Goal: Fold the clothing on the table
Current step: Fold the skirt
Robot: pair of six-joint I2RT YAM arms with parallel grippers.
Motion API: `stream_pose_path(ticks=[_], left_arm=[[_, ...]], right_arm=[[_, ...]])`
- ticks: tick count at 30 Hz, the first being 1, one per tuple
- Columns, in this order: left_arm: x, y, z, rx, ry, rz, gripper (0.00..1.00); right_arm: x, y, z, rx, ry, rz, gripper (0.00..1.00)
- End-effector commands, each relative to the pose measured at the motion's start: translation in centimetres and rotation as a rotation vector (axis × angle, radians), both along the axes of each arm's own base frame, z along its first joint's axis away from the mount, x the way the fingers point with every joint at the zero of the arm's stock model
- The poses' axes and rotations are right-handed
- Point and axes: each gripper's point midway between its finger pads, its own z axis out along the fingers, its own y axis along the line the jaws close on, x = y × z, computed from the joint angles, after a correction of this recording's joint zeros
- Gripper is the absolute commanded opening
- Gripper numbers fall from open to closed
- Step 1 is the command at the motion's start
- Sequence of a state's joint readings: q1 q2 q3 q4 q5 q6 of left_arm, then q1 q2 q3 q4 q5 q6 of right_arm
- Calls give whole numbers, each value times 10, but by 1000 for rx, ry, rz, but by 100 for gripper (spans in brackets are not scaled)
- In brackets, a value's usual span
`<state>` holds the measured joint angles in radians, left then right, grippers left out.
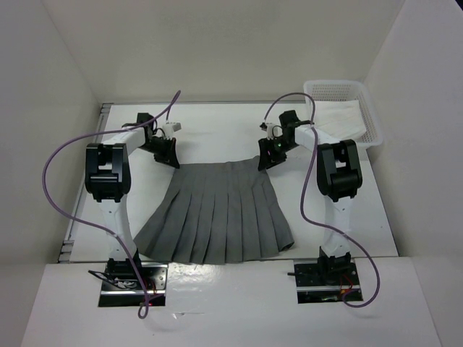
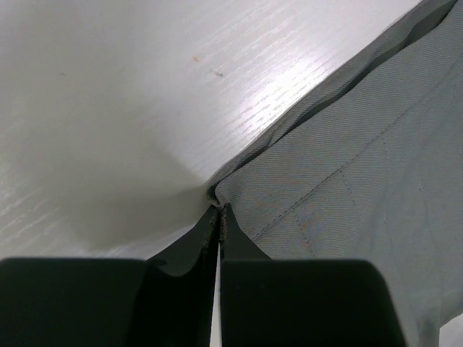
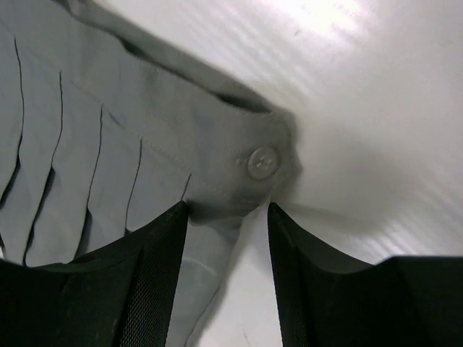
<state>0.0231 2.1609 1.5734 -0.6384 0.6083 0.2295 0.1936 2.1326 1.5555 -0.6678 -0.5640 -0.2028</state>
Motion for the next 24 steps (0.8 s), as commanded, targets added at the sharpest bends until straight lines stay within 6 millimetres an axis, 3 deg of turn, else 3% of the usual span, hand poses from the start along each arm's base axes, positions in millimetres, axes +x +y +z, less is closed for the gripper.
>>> stream_pose_path(ticks=[1,8,16,24], left_arm=[[-1,0,19,3,-41,1,4],[-7,1,22,10,-43,11,4],[-11,1,21,9,-34,11,4],[-11,1,21,9,-34,11,4]], right_arm=[[32,-2,27,79,-78,-15,54],[52,-19,25,128,-71,-54,54],[49,-13,18,166,-36,-41,54],[41,5,-2,194,30,3,55]])
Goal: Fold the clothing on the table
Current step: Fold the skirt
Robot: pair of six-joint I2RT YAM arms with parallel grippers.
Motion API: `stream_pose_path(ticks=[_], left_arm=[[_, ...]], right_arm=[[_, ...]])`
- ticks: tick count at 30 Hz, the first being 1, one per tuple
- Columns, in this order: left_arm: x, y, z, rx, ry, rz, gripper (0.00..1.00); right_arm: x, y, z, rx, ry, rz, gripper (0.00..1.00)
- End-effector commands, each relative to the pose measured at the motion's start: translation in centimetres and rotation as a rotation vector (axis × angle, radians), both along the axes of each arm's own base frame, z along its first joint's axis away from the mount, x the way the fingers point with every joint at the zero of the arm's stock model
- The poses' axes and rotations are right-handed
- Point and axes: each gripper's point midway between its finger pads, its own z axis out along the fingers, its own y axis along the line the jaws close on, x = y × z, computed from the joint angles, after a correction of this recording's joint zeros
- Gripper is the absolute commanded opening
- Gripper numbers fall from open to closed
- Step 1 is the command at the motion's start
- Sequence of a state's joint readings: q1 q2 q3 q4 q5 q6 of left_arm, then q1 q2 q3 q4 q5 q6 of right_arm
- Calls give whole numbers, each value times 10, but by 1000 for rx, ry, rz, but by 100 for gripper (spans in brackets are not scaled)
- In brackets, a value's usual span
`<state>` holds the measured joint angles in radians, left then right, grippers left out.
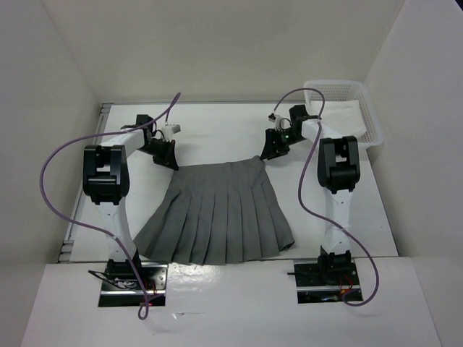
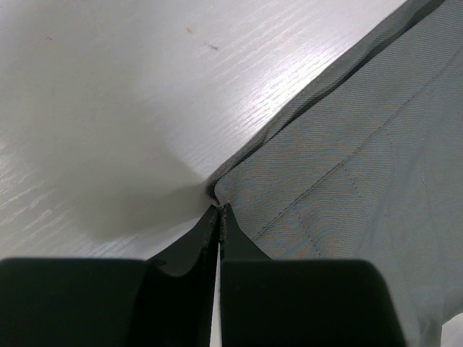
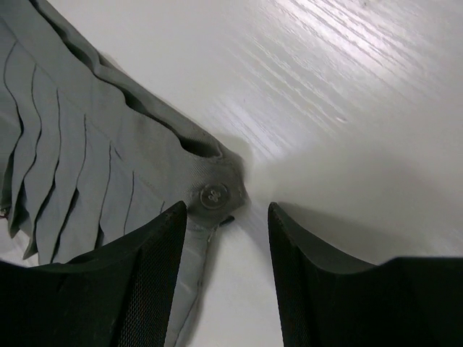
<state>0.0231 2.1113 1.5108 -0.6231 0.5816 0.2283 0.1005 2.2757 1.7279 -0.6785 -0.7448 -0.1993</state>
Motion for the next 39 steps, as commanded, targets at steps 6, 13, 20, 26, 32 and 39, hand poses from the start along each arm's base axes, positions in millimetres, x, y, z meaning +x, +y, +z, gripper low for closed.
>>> stream_pose_path(ticks=[6,13,20,26,32,39], left_arm=[[-1,-5,18,-7,-33,-4,4],[-1,-5,18,-7,-33,-4,4],[-1,-5,18,-7,-33,-4,4],[14,-2,32,13,-70,-6,0],[49,-5,68,52,-187,-26,0],[83,-15,102,41,-301,-45,0]], right_arm=[[-6,27,-10,45,42,77,55],[-9,37,-13,51,47,106,49],[-10,35,-18,33,54,100,23],[2,28,-14,-22,4,88,6],[35,17,15,-115,-127,44,2],[75,5,62,-230,-307,-36,2]])
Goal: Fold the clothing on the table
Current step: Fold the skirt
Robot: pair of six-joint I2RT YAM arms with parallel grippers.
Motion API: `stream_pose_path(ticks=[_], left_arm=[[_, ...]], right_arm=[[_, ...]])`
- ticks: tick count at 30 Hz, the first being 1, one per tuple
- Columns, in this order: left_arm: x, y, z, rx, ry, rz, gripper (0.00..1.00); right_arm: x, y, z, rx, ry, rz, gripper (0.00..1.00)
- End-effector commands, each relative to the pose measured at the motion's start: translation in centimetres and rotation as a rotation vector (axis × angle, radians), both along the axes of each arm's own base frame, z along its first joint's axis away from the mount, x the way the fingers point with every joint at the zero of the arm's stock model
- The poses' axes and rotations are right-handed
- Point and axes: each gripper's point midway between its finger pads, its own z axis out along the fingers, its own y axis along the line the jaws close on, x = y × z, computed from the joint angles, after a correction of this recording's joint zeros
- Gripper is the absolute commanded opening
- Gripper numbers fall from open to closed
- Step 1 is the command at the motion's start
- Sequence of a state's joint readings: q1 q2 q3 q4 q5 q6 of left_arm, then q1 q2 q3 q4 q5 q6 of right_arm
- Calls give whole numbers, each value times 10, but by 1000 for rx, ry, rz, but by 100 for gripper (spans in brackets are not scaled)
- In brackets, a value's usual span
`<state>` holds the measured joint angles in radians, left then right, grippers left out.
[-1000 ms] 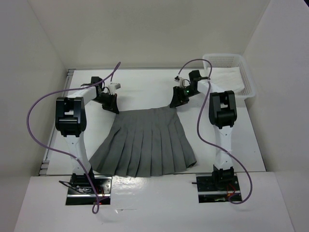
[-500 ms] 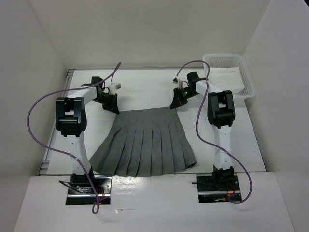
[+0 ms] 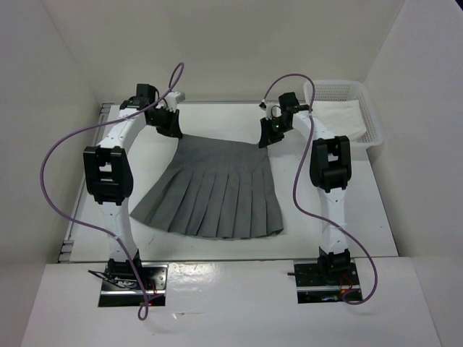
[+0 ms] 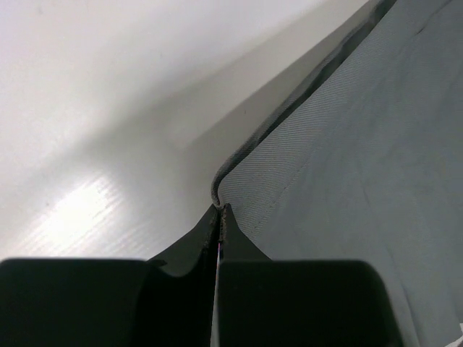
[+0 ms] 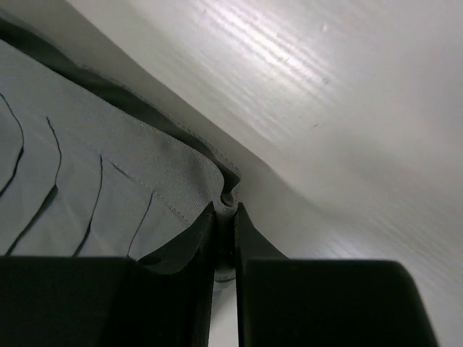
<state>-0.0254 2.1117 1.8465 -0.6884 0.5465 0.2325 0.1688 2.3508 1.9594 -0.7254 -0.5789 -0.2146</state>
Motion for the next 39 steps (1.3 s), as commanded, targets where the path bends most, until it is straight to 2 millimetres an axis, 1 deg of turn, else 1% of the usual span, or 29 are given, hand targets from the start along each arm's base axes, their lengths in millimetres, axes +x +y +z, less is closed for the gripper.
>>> stream_pose_path(ticks=[1,2,4,5,6,7,8,9,10,13,16,17,18,19,20,21,22,23,24,25,26,27,28,29,30,32,33,34,39], left_arm=[[13,1,6,9,-30,-8,0],[19,1,16,8,-59,-7,0],[24,1,14,8,-61,-7,0],[24,1,14,8,-61,-7,0],[26,0,18,4,-68,-1,0],[29,0,20,3,-80,-1,0],[31,0,21,3,-93,-1,0],[31,-3,20,11,-93,-4,0],[33,-3,21,11,-102,-4,0],[35,-3,24,11,-111,-4,0],[37,-2,30,13,-126,8,0],[37,-2,30,9,-122,14,0],[39,-2,37,8,-144,14,0],[37,-2,40,8,-149,14,0],[36,-2,47,7,-163,15,0],[36,-2,48,7,-163,15,0],[34,-4,56,-1,-178,9,0],[33,-4,65,-1,-196,9,0],[29,-3,65,4,-190,2,0],[25,-4,65,1,-190,-11,0],[21,-4,74,0,-205,-11,0],[18,-4,75,7,-207,-20,0],[15,-3,78,7,-210,-20,0],[9,-3,84,7,-218,-20,0],[5,-3,86,14,-219,-29,0],[-3,-2,100,19,-247,-36,0],[-9,-1,99,25,-240,-44,0],[-15,-1,107,31,-257,-52,0],[-34,12,113,86,-271,-46,0]], right_arm=[[32,-14,53,-100,-187,-56,2],[40,-16,63,-108,-233,-69,2],[50,-19,71,-149,-272,-106,2],[54,-21,81,-154,-297,-116,2],[56,-18,86,-164,-312,-117,2],[62,-24,99,-189,-350,-145,2],[66,-21,104,-197,-373,-149,2],[64,-18,115,-205,-397,-154,2],[70,-24,120,-229,-420,-178,2],[67,-12,148,-246,-492,-178,2],[57,-3,161,-270,-534,-159,2],[55,-1,162,-281,-546,-151,2],[51,2,156,-289,-543,-147,2],[44,5,164,-301,-563,-135,2],[41,9,165,-302,-573,-121,2],[35,7,158,-318,-562,-102,2],[28,12,167,-310,-575,-92,2],[24,15,169,-321,-591,-77,2],[17,13,161,-331,-580,-66,2],[10,13,171,-338,-601,-56,2],[7,12,174,-335,-611,-59,2],[0,6,163,-359,-592,-49,2],[-4,5,173,-356,-618,-47,2],[-4,0,173,-373,-623,-63,2],[-10,-3,165,-388,-612,-47,1],[-15,-9,161,-415,-606,-48,1],[-16,-10,168,-416,-623,-44,0],[-18,-11,163,-420,-612,-40,0],[-17,-33,182,-424,-646,-75,0]])
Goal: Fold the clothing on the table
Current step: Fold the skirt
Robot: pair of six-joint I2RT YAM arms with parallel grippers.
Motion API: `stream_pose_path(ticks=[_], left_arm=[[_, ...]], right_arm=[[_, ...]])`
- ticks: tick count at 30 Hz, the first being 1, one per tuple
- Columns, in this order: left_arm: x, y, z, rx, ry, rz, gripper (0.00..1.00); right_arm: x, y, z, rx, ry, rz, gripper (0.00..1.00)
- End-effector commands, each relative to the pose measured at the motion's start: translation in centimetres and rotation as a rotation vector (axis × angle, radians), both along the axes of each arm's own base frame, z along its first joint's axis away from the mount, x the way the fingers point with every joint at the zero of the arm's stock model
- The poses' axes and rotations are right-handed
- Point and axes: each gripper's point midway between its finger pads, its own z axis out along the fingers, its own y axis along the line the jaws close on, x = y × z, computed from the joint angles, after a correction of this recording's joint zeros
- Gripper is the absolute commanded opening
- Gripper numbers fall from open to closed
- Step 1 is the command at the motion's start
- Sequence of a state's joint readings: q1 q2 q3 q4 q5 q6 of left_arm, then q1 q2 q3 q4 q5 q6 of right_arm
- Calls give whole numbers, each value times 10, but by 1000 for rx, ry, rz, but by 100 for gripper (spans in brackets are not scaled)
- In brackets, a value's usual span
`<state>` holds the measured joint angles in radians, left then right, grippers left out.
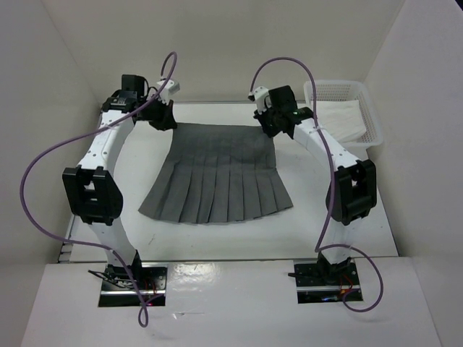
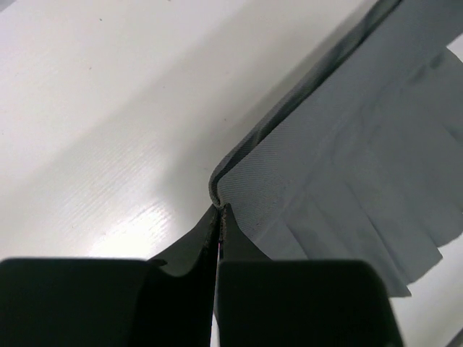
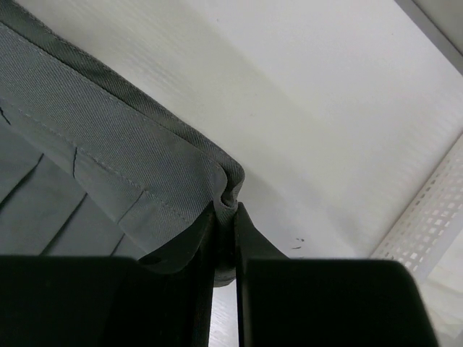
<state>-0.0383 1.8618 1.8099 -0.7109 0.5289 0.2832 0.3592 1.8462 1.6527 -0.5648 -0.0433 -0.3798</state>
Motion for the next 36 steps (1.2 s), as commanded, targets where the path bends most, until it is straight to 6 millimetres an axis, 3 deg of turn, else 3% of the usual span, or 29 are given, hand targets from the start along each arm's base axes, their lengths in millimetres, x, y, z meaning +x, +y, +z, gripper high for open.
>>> stream_pose_path(ticks=[1,9,28,34,36], left_arm=[[-15,19,6,59,-36,2,0],[-32,22,-5,52,-8,4,0],[-44,33,15,96,-57,20,0],[-57,35,11,111,-52,20,0],[-60,36,10,118,-50,26,0]], right_arm=[[6,-28,48,-5,-135,-45,0],[1,-36,58,0,-144,-33,0],[-48,-33,70,3,-83,95,0],[-63,-39,63,-13,-59,104,0],[-68,-40,52,-28,-29,111,0]])
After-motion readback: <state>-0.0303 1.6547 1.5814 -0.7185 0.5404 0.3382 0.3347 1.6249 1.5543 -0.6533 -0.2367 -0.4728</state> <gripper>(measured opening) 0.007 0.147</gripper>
